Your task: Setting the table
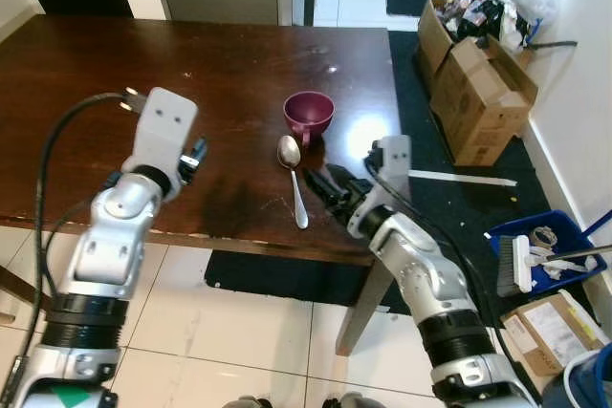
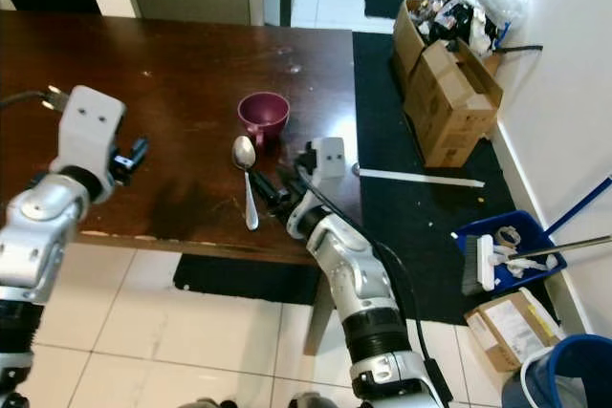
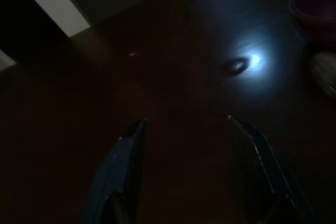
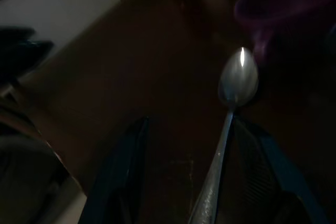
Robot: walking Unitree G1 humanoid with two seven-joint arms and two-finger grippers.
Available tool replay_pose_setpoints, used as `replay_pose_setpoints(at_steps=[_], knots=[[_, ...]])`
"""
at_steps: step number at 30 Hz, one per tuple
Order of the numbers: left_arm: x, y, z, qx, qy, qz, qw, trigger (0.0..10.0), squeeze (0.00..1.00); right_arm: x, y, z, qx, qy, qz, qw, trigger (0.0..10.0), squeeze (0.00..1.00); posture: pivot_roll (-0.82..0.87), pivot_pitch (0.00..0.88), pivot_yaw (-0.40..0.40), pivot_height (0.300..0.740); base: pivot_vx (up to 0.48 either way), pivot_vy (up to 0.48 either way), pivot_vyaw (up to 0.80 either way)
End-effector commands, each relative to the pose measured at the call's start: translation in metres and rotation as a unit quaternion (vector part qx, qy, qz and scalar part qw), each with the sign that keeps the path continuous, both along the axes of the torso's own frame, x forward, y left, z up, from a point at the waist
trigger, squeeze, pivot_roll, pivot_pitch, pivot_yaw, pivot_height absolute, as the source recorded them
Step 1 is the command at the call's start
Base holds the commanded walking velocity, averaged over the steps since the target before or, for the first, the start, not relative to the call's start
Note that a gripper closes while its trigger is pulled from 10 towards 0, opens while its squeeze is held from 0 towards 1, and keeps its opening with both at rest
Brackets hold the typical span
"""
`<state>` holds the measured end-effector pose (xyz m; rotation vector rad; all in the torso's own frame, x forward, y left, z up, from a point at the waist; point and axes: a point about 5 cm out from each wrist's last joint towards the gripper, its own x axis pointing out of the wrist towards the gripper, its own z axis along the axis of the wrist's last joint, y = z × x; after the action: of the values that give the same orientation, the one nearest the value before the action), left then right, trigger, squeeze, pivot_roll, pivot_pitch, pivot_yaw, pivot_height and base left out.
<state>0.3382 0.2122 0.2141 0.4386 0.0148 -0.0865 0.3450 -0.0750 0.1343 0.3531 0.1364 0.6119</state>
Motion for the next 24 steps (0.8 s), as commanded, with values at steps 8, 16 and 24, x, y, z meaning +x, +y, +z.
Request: replay_pose_setpoints(at_steps=[8,16,24], knots=[[-0.036,0.041,0.033,0.041,0.038,-0.091,0.994,10.0,0.0,0.018,0.004,-0.015,-0.087,0.045,-0.031,0.995,10.0,0.0,0.14,0.073,0.03,0.74,0.0,0.0,0.0],[-0.056,0.029,0.033,0.036,0.043,-0.129,0.99,10.0,0.0,0.023,0.006,-0.024,-0.134,0.073,-0.058,0.987,10.0,0.0,0.18,0.103,0.001,0.74,0.0,0.0,0.0],[-0.071,0.011,0.022,0.026,0.083,-0.178,0.98,10.0,0.0,0.013,0.0,-0.057,-0.186,0.148,-0.062,0.969,0.0,0.0,0.17,0.119,0.001,0.74,0.0,0.0,0.0]])
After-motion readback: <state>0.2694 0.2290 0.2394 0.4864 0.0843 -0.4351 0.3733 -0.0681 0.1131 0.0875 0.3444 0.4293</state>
